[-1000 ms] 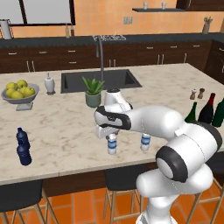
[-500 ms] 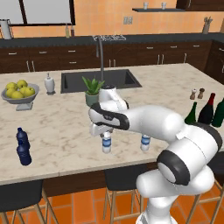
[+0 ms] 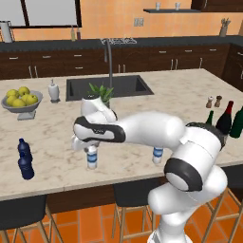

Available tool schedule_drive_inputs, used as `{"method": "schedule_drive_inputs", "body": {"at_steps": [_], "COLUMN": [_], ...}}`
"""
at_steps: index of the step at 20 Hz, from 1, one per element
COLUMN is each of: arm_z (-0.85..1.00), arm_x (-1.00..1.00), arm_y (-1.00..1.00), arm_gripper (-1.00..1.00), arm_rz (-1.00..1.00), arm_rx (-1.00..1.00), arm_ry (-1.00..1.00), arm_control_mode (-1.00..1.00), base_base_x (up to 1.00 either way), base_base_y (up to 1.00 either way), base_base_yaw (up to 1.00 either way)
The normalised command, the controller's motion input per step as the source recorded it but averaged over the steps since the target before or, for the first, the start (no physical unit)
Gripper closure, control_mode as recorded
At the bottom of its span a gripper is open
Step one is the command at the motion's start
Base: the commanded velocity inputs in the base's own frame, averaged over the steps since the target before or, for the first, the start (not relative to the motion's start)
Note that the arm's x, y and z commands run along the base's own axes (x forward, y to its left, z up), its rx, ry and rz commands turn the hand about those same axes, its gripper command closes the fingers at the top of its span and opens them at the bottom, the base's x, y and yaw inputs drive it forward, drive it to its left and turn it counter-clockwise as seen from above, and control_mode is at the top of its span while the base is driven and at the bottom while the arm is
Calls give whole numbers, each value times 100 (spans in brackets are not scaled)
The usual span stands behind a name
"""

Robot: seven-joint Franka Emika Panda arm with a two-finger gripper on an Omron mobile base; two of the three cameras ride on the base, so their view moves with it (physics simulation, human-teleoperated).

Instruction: Move the plastic bottles in the middle to the plastics group, and the glass bottles in the middle to the glass group.

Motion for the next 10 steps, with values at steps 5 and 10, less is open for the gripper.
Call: {"method": "schedule_drive_inputs", "body": {"at_steps": [5, 10], "arm_z": [0, 1], "arm_x": [0, 0], "arm_y": [100, 98], "arm_gripper": [100, 100], "arm_rz": [9, 6], "arm_rx": [0, 0], "arm_ry": [0, 0], "arm_control_mode": [-100, -100], "base_base_x": [0, 0], "base_base_y": [0, 0], "base_base_yaw": [0, 0]}}
